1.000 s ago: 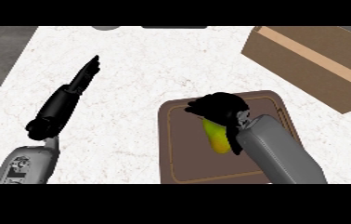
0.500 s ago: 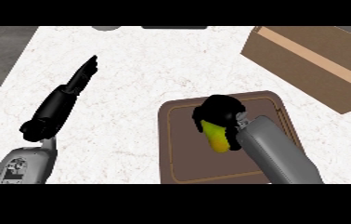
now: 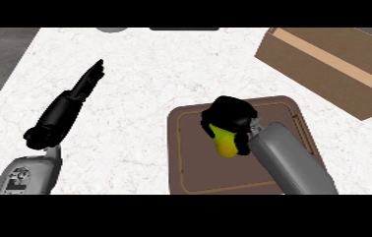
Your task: Pick the pear from the tray and place it in the cardboard box
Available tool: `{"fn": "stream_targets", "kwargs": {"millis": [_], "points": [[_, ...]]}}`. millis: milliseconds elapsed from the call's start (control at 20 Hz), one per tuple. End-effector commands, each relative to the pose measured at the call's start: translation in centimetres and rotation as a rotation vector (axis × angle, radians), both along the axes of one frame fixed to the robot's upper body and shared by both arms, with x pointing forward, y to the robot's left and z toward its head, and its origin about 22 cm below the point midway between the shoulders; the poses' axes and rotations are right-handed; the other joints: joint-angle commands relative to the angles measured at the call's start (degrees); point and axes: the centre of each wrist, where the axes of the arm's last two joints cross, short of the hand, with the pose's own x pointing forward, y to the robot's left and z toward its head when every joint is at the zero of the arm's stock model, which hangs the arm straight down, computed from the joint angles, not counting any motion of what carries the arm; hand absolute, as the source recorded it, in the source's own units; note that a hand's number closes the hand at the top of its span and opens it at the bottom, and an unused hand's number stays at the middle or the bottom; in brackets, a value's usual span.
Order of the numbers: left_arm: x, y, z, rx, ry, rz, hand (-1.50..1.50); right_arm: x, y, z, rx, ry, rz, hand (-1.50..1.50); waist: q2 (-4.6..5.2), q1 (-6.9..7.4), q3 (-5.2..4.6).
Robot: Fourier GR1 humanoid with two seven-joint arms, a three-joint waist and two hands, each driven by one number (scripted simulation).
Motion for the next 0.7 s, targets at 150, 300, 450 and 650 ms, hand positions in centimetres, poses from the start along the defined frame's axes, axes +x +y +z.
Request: {"fn": "stream_targets", "kwargs": {"millis": [150,300,450,650], "points": [[0.5,-2.1,0.9,0.005,-0.007,-0.019,0.00,3.9,-2.3,1.4,0.170,-0.162,-0.315,1.50,0.56,0.52,0.29],[0.7,0.9,-0.2,0.011,-0.004,-0.007,0.00,4.4,-0.6,2.4,0.236,-0.291,-0.370,1.50,0.54,0.45,0.22],[0.6,1.4,0.1,-0.001,0.008,0.010,0.00,4.4,-1.4,5.5,0.268,-0.407,-0.329,1.50,0.18,-0.16,0.21],[0.3,0.5,0.1,-0.010,0.002,0.004,0.00,3.4,-1.9,8.8,0.328,-0.482,-0.354,1.50,-0.03,-0.51,0.20]]}}
